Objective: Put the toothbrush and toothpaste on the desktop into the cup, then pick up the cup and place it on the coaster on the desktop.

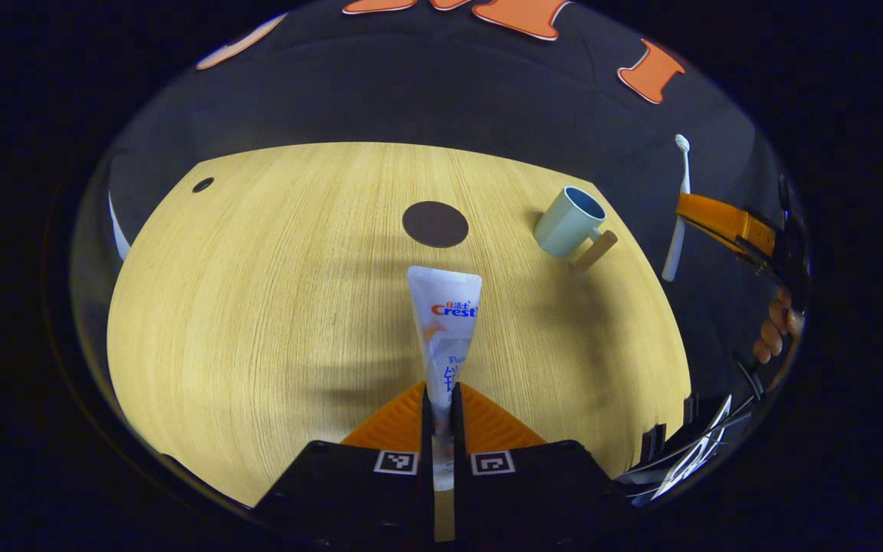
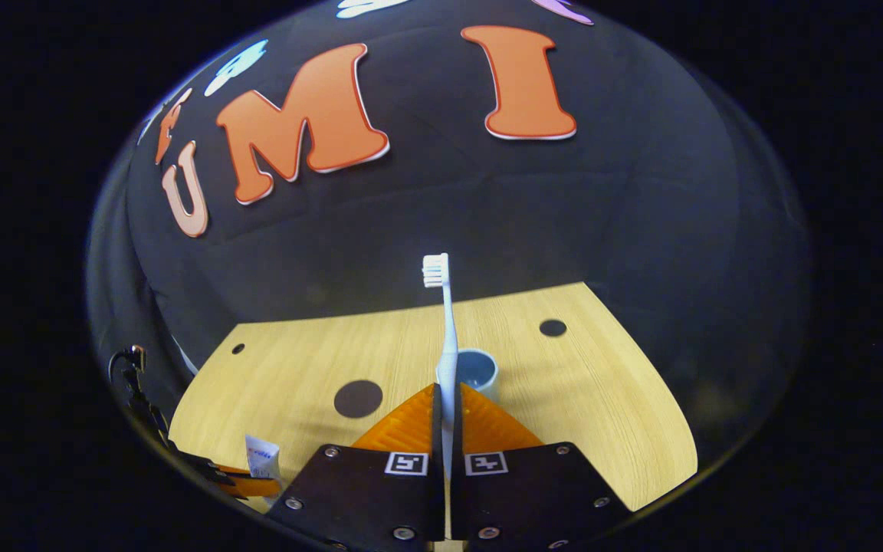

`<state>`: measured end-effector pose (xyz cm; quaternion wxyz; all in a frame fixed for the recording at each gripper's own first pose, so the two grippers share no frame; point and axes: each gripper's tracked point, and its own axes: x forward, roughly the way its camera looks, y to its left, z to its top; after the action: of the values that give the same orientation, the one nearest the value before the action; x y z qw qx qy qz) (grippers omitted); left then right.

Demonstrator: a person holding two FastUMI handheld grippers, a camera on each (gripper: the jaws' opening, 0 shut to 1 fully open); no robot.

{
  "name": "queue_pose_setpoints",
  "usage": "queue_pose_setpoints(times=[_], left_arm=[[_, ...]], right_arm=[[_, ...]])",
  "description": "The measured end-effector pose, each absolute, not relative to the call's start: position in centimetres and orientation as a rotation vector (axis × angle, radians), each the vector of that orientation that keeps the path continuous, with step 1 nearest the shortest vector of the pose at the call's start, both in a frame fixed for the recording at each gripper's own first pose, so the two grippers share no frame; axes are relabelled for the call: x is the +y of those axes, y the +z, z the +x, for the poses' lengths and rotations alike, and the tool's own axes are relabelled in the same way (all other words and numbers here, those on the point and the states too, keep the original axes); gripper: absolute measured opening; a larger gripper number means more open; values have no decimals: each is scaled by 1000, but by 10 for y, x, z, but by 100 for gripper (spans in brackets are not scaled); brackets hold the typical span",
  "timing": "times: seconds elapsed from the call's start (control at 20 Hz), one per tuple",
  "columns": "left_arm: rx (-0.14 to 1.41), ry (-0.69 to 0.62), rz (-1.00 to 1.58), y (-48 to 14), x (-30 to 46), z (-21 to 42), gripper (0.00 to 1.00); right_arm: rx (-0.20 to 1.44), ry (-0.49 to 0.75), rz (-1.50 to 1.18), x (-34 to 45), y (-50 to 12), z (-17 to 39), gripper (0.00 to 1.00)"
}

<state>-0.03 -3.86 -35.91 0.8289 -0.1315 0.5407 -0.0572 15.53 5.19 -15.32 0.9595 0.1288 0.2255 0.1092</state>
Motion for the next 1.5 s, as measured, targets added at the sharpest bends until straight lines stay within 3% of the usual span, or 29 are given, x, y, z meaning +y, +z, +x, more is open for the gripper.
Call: queue_pose_setpoints(times=[0.6,1.1,1.5], left_arm=[[1132,-8,-303,-354,-45,-1,11],[1135,21,-296,-361,-46,-1,11],[1114,-12,-261,-361,-50,4,11]], right_arm=[[141,301,232,59,-142,243,3],[95,292,233,67,-209,272,3],[161,284,215,73,-238,270,6]])
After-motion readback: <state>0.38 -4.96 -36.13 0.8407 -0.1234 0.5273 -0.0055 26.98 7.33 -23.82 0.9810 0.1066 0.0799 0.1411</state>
